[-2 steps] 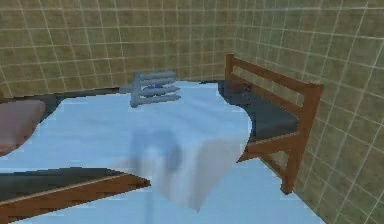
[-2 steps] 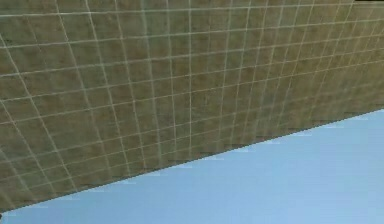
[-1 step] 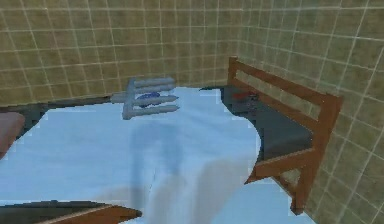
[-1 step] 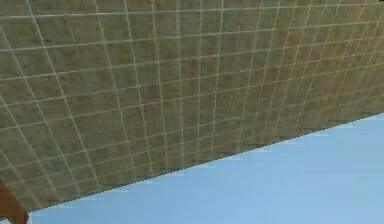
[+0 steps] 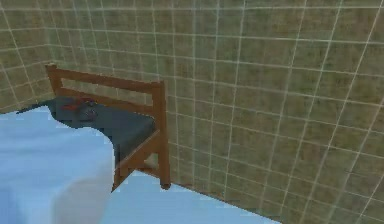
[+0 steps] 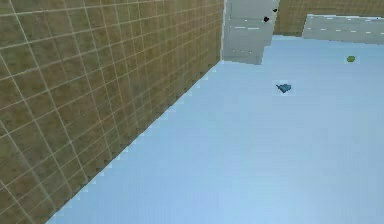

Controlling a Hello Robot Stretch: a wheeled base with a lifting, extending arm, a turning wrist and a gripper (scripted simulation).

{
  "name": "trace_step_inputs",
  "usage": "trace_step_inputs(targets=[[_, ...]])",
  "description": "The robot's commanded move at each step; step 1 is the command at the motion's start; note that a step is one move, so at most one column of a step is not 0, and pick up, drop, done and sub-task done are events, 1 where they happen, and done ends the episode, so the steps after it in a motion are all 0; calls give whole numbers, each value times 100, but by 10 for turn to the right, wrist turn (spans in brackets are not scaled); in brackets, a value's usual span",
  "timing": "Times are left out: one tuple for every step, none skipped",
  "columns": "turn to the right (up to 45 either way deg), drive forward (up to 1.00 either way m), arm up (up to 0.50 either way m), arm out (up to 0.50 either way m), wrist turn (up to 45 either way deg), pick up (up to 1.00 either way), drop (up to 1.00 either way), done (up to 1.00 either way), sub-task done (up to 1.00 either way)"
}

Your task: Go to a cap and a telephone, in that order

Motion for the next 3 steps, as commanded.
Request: trace_step_inputs(targets=[[0, 45, 0, 0, 0, 0, 0, 0, 0], [-390, 0, 0, 0, 0, 0, 0, 0, 0], [0, 0, 0, 0, 0, 0, 0, 100, 0]])
